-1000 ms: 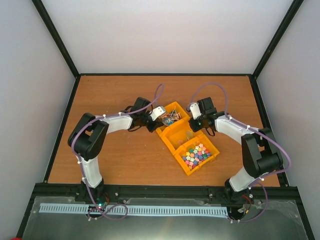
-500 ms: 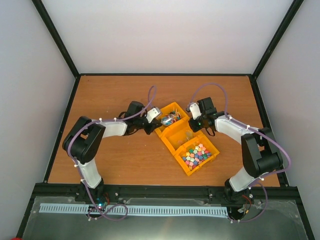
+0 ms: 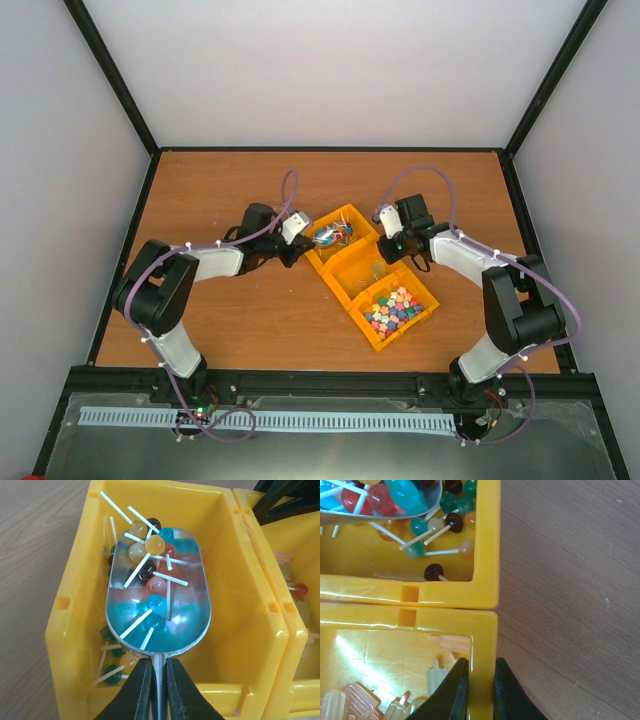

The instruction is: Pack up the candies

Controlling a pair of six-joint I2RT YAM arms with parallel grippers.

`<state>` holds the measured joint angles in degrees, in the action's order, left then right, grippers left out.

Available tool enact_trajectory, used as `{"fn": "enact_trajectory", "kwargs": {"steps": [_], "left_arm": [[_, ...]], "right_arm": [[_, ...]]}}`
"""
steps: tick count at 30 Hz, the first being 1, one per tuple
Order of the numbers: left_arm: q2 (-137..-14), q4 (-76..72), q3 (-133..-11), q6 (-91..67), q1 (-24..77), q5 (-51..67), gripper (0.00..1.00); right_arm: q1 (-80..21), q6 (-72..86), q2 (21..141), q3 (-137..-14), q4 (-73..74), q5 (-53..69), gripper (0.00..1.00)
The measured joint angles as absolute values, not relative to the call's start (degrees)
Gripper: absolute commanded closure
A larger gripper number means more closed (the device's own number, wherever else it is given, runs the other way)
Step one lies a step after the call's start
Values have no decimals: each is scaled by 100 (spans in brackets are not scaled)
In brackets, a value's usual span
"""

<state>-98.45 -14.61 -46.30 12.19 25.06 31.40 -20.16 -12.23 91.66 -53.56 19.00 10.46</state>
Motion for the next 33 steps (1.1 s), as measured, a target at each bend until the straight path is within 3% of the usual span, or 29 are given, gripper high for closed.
{"fn": "enact_trajectory", "kwargs": {"steps": [25, 33], "left_arm": [[-8956, -2244, -4084, 810, 2099, 4182, 99], [-8248, -1133, -4307, 893, 1811, 4403, 99]], "right_arm": [[-1990, -1269, 9196, -5363, 1859, 1083, 97], [-1984, -1267, 9196, -5363, 1857, 1092, 97]]}}
